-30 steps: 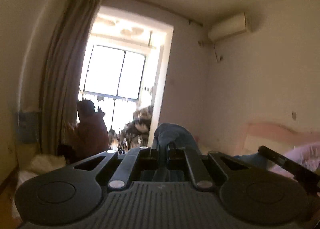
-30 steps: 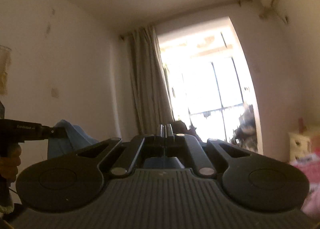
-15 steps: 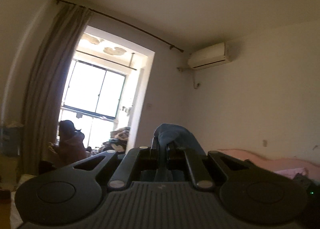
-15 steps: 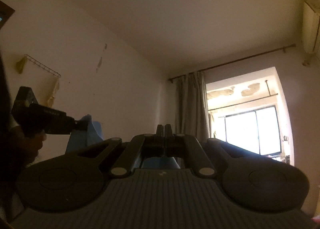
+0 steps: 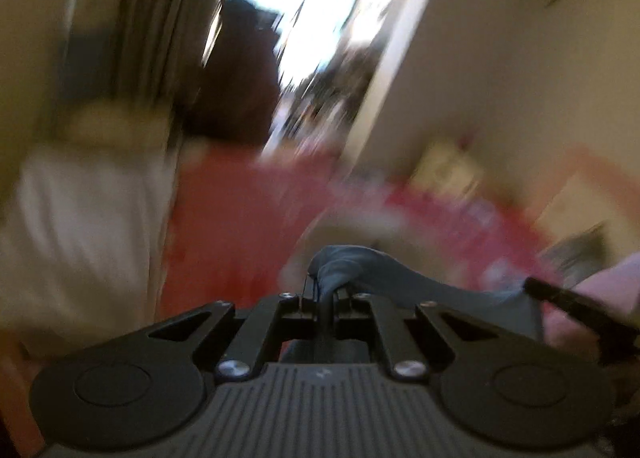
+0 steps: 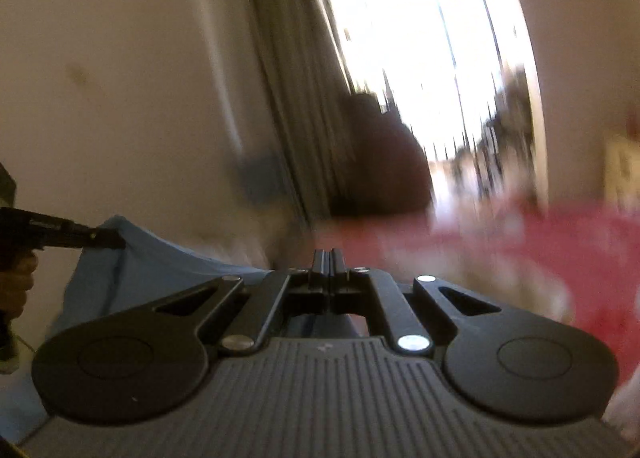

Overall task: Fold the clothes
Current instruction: 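Lift the blue t-shirt high with both grippers and shake it out, then lay the blue t-shirt flat on the bedspread and open both grippers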

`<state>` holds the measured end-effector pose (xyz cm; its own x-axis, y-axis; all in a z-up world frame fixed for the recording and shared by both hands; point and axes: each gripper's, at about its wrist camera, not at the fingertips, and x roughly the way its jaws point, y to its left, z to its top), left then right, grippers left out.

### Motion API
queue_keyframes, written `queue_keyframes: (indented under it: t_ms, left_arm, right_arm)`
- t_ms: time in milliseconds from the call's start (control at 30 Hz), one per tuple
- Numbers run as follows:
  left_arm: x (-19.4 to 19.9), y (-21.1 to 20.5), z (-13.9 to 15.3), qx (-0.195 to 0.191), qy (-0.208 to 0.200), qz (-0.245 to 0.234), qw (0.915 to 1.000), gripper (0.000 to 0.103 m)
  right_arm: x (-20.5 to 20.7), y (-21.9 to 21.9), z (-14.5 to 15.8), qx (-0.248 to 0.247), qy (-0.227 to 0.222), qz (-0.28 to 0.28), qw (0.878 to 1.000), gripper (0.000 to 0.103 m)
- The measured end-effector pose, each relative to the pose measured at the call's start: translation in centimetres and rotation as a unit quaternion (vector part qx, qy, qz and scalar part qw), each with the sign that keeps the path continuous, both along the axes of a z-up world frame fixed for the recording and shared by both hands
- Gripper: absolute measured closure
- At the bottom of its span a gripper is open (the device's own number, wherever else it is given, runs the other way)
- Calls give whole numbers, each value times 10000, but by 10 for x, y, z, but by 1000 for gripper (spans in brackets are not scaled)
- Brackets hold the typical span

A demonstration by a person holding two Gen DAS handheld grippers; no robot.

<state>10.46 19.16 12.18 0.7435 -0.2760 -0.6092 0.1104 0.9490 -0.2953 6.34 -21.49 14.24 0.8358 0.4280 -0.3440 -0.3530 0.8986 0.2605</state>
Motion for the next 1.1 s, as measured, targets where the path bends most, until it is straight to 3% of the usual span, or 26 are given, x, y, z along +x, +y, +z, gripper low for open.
queue_keyframes:
  t_ms: [133,200,300,500,633,733,767,867,900,967,1100]
  left_arm:
    - [82,-4,-127,94,882,249,9957,96]
    - [99,-12,-160,395,1009,363,9934,96]
    - [115,-4,-180,209,1189,456,9916,96]
    - [139,5,-167,492,852,331,9946,96]
    - [152,-3,-184,913,858,197,9919,94]
    - [157,-9,-214,1197,1291,41,9844,80]
    - [152,-6,-214,1151,1147,70,9867,77]
    - [135,5,-195,826,1050,218,9908,51]
    - [127,10,-186,701,969,226,9926,51]
    - [109,18,-165,580,860,234,9943,46]
    - [55,37,-113,442,644,140,9968,44]
  right_arm:
    - [93,30,-116,-497,1272,-359,9900,103]
    - [118,51,-155,-637,1603,-489,9838,103]
    - [128,55,-182,-677,1624,-521,9830,103]
    - [155,58,-182,-726,1285,-427,9881,103]
    - [170,67,-192,-928,1249,-510,9865,103]
    - [182,77,-214,-1354,1347,-550,9801,103]
    - [182,76,-214,-1285,1335,-548,9811,103]
    - [178,64,-197,-889,1469,-574,9835,96]
    - [174,58,-188,-748,1487,-591,9843,86]
    - [160,46,-166,-592,1407,-611,9864,76]
    - [124,30,-124,-334,1346,-501,9891,75]
